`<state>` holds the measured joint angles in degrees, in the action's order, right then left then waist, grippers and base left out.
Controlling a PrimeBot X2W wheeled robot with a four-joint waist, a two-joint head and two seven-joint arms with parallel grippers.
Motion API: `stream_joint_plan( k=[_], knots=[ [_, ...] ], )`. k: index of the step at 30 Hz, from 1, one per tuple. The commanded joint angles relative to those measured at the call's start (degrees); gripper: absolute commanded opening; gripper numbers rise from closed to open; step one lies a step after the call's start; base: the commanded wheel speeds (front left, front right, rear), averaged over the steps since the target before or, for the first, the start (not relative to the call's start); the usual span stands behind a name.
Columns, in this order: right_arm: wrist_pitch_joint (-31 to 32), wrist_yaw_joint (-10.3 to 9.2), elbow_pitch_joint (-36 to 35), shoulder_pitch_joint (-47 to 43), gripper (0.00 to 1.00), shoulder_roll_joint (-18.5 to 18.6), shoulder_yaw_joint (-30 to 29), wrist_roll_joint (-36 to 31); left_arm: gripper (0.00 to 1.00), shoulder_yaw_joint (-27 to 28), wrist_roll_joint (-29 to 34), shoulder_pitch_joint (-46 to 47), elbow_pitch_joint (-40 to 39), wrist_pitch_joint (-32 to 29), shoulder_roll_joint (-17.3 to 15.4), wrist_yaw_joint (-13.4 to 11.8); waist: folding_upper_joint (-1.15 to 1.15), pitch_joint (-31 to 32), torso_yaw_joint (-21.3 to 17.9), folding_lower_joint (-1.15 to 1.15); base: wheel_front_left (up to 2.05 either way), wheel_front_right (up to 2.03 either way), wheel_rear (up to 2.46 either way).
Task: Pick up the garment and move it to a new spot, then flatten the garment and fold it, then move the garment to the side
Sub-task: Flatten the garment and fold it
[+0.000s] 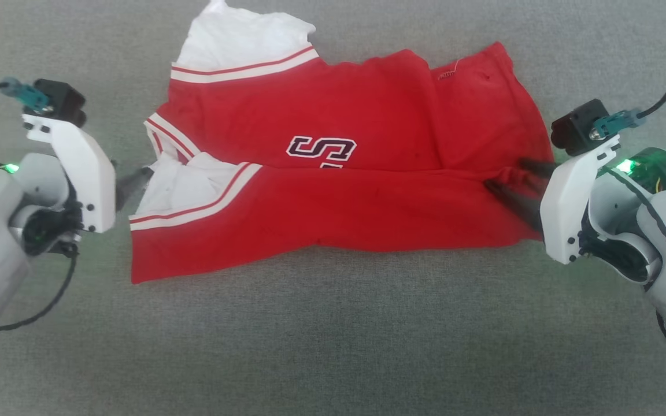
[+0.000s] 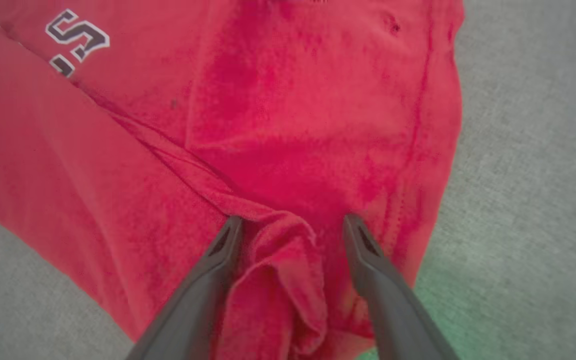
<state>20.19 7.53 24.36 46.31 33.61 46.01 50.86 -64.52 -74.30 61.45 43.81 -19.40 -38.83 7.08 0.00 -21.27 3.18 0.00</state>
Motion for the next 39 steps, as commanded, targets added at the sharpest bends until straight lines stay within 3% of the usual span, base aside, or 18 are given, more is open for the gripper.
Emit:
stream_joint_plan(
  k=[1,10,20,29,37,38,39],
  knots=[
    [-1.0,-0.08,-0.4,0.0,1.00,0.2,-0.6,-0.3,1.00,0.7,-0.6,1.0,0.4,0.2,-0.6,0.2,0.00,0.6,0.1,0.00,0.00,0.00,0.00],
    [-11.2,-0.07,-3.6,-4.0,1.00,1.5,-8.3,-5.4,1.00,1.5,-2.3,-1.8,-6.8,-0.9,-4.3,-3.5,0.00,2.5,0.9,0.00,0.00,0.00,0.00],
    [-19.4,-0.06,-9.4,-12.4,1.00,-2.4,-23.2,-16.0,1.00,0.8,-5.4,-8.7,-23.6,-4.9,-10.8,-13.2,0.00,3.5,-0.2,0.00,0.00,0.00,0.00],
    [-16.3,-0.06,-18.3,-21.9,1.00,-8.9,-36.0,-22.8,1.00,0.4,-7.5,-13.4,-30.0,-6.0,-14.6,-19.1,0.00,2.9,-2.9,0.00,0.00,0.00,0.00],
    [-10.5,-0.06,-24.0,-27.8,1.00,-13.0,-40.8,-24.9,1.00,-0.7,-9.6,-15.9,-24.3,-7.1,-12.0,-18.9,0.00,1.9,-4.9,0.00,0.00,0.00,0.00],
    [-9.6,-0.06,-24.4,-28.4,1.00,-13.2,-41.1,-24.9,0.80,-1.1,-9.6,-16.1,-23.5,-7.6,-11.5,-18.6,0.00,1.9,-5.0,0.00,0.00,0.00,0.00],
    [-8.5,-0.06,-24.8,-28.9,1.00,-13.4,-41.2,-24.7,0.23,-1.4,-9.5,-16.1,-22.9,-7.7,-11.0,-18.1,0.00,2.0,-5.0,0.00,0.00,0.00,0.00]
  ],
)
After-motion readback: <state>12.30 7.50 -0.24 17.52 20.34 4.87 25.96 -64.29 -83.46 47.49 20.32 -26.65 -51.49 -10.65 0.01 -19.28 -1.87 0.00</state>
